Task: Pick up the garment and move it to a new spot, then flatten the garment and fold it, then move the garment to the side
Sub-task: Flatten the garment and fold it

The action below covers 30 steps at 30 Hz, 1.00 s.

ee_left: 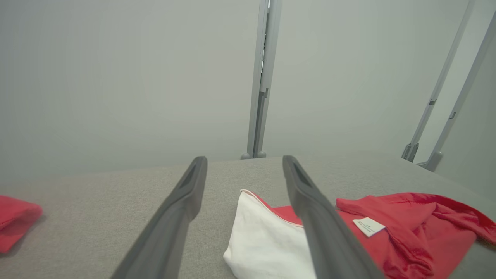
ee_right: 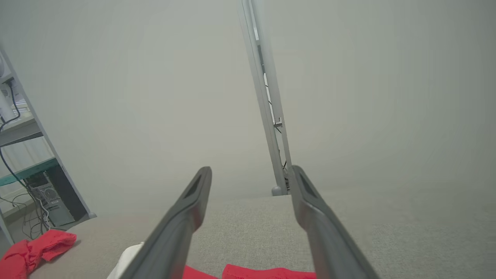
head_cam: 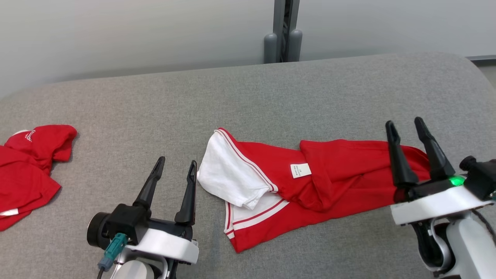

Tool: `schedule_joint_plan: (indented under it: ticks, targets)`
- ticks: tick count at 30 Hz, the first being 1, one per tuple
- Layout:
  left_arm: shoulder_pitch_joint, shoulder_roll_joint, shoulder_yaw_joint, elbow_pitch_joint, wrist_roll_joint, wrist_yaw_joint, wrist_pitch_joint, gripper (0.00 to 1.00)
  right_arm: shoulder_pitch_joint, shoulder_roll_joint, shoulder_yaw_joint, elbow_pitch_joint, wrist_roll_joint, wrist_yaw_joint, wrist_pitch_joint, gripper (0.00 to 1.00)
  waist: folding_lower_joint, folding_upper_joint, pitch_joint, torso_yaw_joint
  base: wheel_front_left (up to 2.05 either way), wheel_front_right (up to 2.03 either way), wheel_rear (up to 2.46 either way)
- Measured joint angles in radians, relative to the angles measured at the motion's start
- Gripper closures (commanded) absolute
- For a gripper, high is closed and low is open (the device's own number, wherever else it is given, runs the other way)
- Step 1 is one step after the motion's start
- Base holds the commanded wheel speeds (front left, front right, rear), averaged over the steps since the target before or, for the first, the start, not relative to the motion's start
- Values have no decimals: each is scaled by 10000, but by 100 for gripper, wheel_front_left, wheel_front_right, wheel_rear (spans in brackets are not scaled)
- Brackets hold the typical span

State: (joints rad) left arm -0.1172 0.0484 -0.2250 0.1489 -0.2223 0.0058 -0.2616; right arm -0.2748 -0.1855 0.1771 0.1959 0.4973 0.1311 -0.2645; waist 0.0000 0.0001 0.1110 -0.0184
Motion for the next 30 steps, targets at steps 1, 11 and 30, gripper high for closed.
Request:
schedule_joint_plan:
  ticks: [1,11,30]
  targets:
    - [46,-4,-12,-13,-2,0,0,0,66,-92,100,-125,-115,-2,2,0,0,0,-42,-12,0,0,0]
    - [135,-2,-171,-94,-81,42,0,0,582,27,775,84,-1509,-2,2,0,0,0,-58,115,0,0,0]
    - [30,-2,-673,31,-128,86,0,0,-1961,660,320,4491,-3333,-2,2056,0,0,0,421,1413,0,0,0]
